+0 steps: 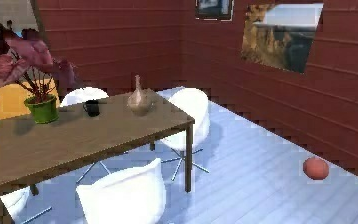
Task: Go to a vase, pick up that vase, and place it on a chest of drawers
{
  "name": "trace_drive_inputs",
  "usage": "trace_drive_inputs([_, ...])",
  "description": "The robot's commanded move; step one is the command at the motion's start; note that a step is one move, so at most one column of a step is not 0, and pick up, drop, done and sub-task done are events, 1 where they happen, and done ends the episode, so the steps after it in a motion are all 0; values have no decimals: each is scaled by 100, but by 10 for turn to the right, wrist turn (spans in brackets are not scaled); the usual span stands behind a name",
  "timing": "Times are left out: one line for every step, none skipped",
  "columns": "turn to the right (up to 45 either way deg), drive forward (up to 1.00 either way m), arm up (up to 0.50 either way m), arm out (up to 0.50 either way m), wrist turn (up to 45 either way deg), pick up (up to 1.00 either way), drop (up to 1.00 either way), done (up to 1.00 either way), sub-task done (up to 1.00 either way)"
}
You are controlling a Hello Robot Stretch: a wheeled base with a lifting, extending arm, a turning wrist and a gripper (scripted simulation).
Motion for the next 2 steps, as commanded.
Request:
trace_drive_inputs([0, 15, 0, 0, 0, 0, 0, 0, 0])
trace_drive_inputs([-450, 0, 0, 0, 0, 0, 0, 0, 0])
